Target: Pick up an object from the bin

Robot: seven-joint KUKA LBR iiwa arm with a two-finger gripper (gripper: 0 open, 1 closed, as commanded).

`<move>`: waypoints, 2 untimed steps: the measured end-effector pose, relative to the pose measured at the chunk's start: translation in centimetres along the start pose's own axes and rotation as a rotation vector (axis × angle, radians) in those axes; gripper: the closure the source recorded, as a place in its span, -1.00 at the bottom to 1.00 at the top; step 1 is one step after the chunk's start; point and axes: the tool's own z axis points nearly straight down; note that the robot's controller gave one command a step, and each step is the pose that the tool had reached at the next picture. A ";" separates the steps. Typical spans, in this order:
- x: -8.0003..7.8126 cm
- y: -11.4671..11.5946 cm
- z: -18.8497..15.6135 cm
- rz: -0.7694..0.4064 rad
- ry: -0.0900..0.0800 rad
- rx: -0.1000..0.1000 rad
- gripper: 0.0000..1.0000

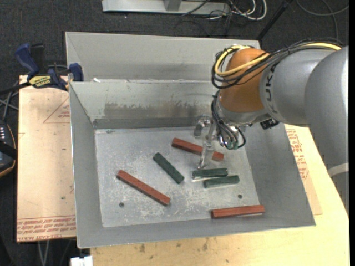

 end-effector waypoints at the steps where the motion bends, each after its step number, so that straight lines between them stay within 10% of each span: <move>1: 0.8 0.5 0.7 0.284 -0.003 0.000 1.00; 2: 0.8 0.5 0.7 0.284 -0.003 0.000 1.00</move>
Offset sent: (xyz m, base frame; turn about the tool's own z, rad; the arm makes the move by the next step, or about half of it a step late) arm 0.0000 0.0000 0.0000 0.0000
